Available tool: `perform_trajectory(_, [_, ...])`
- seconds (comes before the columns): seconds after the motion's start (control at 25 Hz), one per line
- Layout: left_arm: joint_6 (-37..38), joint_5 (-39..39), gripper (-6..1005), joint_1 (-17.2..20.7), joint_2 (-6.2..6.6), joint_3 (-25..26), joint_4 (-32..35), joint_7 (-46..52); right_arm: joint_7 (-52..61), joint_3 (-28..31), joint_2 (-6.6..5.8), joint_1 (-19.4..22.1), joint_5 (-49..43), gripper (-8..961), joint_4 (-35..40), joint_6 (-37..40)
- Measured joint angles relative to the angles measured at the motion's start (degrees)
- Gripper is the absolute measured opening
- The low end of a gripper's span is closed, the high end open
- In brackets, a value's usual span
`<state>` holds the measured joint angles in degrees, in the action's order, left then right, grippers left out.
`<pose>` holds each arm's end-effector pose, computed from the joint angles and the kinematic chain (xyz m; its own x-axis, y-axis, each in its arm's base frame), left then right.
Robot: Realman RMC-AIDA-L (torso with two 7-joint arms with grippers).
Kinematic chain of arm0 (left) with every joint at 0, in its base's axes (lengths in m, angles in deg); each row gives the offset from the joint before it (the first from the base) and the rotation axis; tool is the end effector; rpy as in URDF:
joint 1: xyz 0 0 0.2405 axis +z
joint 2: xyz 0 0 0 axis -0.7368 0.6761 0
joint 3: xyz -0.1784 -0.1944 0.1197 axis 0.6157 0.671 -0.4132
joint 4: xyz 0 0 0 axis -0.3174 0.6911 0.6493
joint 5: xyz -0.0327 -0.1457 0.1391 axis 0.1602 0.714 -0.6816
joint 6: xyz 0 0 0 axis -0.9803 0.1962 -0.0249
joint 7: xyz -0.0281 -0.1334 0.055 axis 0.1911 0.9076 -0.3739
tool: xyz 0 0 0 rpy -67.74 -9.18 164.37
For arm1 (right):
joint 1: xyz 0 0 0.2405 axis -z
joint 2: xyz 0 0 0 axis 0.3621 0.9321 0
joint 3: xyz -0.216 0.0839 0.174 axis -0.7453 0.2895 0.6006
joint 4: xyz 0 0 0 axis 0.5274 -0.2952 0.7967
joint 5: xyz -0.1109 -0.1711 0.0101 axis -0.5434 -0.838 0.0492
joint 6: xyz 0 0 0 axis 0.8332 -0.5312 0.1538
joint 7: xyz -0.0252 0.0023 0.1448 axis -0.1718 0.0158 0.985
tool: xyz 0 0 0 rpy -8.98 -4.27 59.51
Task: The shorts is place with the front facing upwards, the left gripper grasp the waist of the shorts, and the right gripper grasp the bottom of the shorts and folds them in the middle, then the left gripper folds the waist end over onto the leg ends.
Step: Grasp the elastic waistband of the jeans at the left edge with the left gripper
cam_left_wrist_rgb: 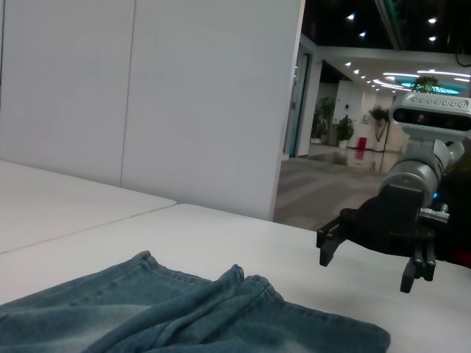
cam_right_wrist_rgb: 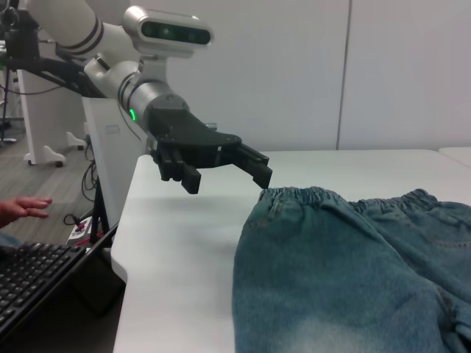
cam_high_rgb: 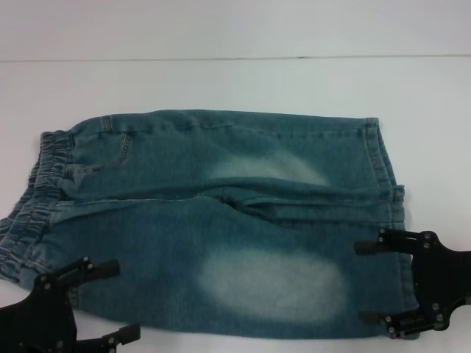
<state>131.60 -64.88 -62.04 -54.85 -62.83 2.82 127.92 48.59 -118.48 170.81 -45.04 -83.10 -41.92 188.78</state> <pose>-0.3514 0.1999 -0.0130 0.7721 0.1834 0.6085 0.3642 -0.9123 -0.1871 0.3216 0.2628 -0.0111 0.9054 -0.0130 -0.4244 -0.0693 -0.9907 -0.1174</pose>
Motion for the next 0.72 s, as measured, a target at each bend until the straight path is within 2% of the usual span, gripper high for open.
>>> perform_trajectory(0.72, [0.17, -0.71, 936, -0.52, 0.21, -0.06, 0.0, 0.45, 0.23, -0.05, -0.19, 0.32, -0.12, 945, 0.18, 0.14])
